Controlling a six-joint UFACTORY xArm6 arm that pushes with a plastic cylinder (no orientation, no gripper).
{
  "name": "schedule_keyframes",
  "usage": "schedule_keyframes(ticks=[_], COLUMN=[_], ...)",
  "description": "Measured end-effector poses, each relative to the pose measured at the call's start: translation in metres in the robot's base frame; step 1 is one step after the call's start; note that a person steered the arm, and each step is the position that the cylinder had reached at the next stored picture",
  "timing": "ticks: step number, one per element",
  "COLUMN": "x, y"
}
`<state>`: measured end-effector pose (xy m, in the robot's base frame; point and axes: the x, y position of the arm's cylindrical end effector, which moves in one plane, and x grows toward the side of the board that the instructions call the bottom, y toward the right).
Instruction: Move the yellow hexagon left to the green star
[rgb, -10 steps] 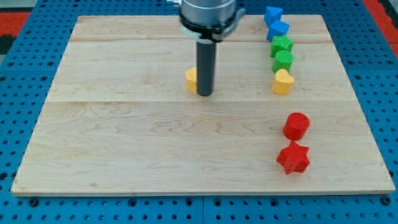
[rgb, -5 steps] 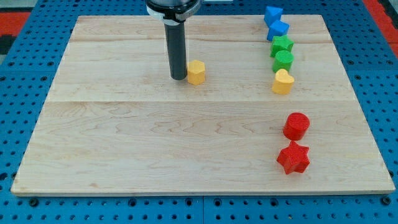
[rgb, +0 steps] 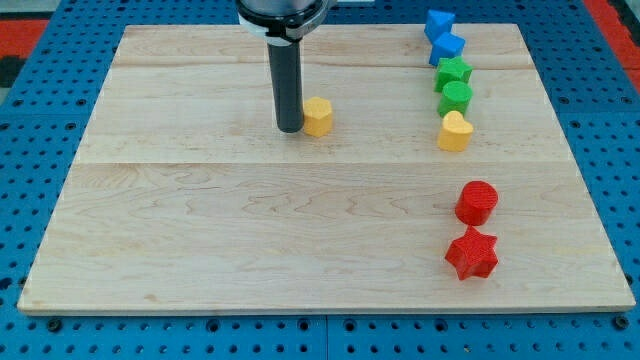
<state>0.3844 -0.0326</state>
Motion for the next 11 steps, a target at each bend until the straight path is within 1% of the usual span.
schedule_keyframes(ticks=[4, 6, 8, 9, 10, 11], x=[0.006, 0.006, 0.002, -0.029, -0.065, -0.062], y=[0.009, 0.053, 0.056, 0.07, 0.07, 0.07])
